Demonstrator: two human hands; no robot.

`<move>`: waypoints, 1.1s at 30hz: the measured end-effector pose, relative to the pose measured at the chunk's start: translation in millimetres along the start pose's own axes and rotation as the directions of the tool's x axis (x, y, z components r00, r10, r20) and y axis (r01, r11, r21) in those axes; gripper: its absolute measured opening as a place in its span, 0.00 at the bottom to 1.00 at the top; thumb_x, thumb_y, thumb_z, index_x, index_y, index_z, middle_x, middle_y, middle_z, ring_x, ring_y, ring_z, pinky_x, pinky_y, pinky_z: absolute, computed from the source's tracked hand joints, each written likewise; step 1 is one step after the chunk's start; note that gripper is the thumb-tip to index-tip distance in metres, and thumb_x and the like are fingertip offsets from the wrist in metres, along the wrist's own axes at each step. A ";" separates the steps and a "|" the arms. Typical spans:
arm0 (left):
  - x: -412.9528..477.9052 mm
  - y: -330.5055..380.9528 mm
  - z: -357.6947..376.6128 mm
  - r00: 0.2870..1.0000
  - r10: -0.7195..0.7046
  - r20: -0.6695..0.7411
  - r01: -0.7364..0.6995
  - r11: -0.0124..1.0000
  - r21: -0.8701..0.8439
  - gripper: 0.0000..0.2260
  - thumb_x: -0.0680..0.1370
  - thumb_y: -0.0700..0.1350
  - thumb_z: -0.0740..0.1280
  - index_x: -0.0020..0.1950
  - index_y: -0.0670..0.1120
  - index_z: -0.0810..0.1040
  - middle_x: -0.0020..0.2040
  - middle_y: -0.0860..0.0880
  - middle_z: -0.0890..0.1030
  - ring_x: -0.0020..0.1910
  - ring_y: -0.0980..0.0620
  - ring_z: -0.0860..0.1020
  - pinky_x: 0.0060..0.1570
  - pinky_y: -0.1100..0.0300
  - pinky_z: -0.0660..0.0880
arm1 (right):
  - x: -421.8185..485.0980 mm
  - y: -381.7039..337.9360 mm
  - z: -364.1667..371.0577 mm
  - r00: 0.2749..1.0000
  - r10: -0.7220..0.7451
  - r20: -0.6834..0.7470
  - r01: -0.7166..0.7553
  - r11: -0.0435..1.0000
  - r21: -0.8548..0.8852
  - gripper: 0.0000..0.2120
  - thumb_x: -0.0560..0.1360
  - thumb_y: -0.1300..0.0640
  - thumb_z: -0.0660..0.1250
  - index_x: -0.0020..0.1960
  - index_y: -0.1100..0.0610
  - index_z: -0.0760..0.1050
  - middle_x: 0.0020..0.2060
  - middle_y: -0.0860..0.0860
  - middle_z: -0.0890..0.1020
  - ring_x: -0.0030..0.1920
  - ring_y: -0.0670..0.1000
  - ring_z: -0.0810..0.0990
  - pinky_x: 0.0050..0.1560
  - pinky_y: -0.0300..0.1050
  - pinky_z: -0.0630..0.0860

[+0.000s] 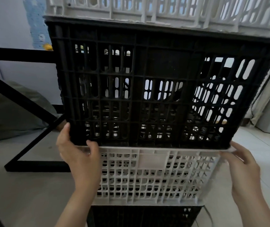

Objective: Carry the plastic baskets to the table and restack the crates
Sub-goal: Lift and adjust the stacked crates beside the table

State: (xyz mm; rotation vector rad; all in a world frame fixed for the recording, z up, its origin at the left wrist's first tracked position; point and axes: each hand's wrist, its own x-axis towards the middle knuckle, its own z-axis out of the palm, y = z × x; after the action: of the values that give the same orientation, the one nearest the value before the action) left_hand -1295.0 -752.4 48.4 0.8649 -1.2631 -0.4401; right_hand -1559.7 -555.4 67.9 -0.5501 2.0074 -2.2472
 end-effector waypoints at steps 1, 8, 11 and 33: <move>0.6 -1.0 0.5 1.000 0.012 0.025 -0.013 0.998 0.057 0.29 0.77 0.40 0.62 0.75 0.55 0.56 0.73 0.51 0.58 0.69 0.48 0.67 0.67 0.45 0.70 | -0.9 -0.6 1.6 0.999 -0.021 0.024 0.022 0.999 -0.030 0.20 0.74 0.62 0.69 0.60 0.42 0.75 0.59 0.49 0.74 0.64 0.51 0.73 0.57 0.42 0.68; 8.0 57.1 20.0 0.966 0.192 0.175 -0.239 0.922 0.305 0.32 0.75 0.36 0.61 0.78 0.46 0.56 0.80 0.46 0.47 0.79 0.49 0.44 0.73 0.36 0.55 | -25.7 -19.3 26.0 0.945 -0.323 0.061 0.327 0.908 -0.261 0.36 0.75 0.55 0.70 0.73 0.32 0.56 0.74 0.34 0.51 0.76 0.43 0.53 0.75 0.53 0.53; 13.4 94.6 23.1 0.946 0.280 0.160 -0.314 0.914 0.257 0.28 0.70 0.45 0.57 0.72 0.48 0.67 0.77 0.42 0.60 0.77 0.45 0.50 0.64 0.31 0.65 | -39.8 -47.0 47.1 0.864 -0.490 0.116 0.503 0.839 -0.205 0.38 0.72 0.53 0.71 0.66 0.20 0.55 0.70 0.25 0.53 0.71 0.29 0.54 0.72 0.44 0.55; 133.5 199.7 51.0 0.637 0.708 0.305 -0.771 0.593 0.233 0.09 0.75 0.46 0.71 0.52 0.44 0.84 0.48 0.50 0.82 0.48 0.50 0.80 0.61 0.55 0.71 | 0.6 -199.8 129.3 0.332 -0.894 0.300 0.853 0.149 -0.500 0.15 0.74 0.53 0.69 0.59 0.55 0.80 0.52 0.51 0.79 0.55 0.53 0.72 0.65 0.57 0.65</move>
State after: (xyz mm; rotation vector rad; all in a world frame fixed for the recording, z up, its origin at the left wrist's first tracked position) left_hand -1338.7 -740.3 289.7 0.4955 -1.7791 0.4179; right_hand -1484.1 -650.0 272.7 -2.3376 2.8789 -1.7958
